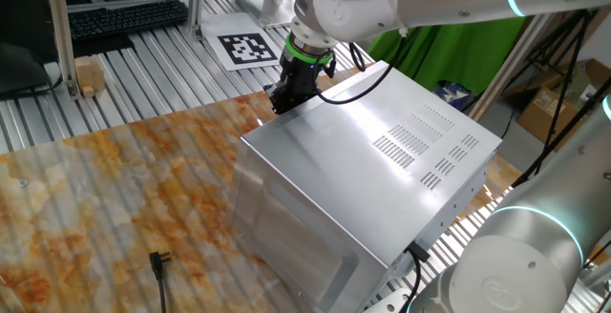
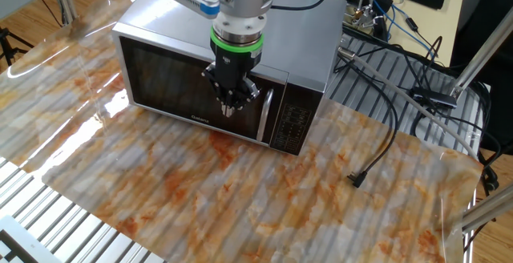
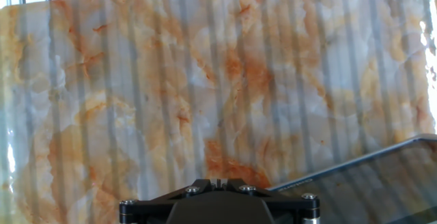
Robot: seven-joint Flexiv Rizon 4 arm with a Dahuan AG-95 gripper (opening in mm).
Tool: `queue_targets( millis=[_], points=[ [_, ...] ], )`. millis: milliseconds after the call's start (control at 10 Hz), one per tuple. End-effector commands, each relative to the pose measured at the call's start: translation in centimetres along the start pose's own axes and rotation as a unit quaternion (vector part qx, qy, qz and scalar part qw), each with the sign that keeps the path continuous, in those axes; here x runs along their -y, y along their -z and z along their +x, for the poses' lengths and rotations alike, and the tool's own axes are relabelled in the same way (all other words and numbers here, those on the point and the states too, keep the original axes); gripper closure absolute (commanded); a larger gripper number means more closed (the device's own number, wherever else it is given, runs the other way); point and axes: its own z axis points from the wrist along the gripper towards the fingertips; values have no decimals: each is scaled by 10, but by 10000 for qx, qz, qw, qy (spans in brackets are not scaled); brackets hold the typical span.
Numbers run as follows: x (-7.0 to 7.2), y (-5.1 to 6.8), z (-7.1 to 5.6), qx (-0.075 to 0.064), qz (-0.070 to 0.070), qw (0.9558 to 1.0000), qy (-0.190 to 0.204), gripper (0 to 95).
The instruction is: Close the microwave door
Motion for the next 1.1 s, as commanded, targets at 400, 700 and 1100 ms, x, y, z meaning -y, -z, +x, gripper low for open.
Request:
queue_targets(
  millis=[400,700,1100],
  points=[
    [-2,-7,-20,-81,18,10000,-12,950],
    [-1,-22,-61,-176,16,9998,-43,950],
    [6,-40,-98,-264,-12,9997,7,950]
  ],
)
